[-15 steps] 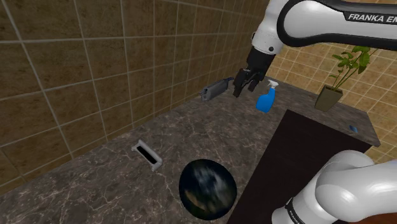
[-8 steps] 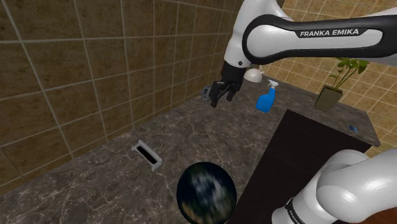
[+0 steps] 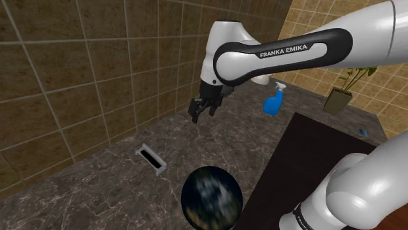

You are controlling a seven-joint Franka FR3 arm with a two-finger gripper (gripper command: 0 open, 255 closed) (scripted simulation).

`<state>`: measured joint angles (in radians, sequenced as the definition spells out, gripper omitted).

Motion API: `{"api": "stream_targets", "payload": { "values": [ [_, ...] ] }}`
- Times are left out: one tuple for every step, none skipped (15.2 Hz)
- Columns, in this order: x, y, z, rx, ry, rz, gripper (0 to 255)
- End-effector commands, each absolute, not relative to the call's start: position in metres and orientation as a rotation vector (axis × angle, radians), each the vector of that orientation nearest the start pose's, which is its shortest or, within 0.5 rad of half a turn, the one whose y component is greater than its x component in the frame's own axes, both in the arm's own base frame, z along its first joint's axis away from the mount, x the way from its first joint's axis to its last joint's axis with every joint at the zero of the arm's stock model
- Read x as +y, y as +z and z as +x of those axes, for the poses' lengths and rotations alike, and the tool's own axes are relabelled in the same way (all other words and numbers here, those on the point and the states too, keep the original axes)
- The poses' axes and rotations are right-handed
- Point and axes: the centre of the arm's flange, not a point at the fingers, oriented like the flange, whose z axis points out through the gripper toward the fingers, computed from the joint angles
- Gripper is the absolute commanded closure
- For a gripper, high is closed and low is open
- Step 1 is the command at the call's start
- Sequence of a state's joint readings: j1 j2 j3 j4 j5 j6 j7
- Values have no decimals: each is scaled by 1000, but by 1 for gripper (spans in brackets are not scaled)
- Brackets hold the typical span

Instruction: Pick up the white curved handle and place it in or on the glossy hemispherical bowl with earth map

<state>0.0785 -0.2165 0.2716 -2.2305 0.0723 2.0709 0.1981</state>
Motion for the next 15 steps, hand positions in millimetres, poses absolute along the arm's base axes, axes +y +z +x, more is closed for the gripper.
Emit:
{"api": "stream_targets", "payload": {
  "values": [
    [194,445,468,-190,-57,-3109,0],
    [203,437,474,-196,-49,-3107,0],
    [211,428,479,-203,-42,-3104,0],
    [220,420,485,-209,-34,-3101,0],
    [229,411,490,-215,-26,-3098,0],
    [237,403,496,-221,-19,-3095,0],
    [246,394,501,-227,-11,-3092,0],
    [255,386,506,-233,-4,-3089,0],
    [264,377,511,-240,4,-3086,0],
    [272,369,516,-246,11,-3083,0],
    [281,360,521,-252,19,-3080,0],
    [290,352,526,-258,27,-3077,0],
    [299,343,531,-264,34,-3074,0],
    [308,335,536,-270,42,-3071,0],
    [317,326,540,-276,49,-3068,0]
  ]
}}
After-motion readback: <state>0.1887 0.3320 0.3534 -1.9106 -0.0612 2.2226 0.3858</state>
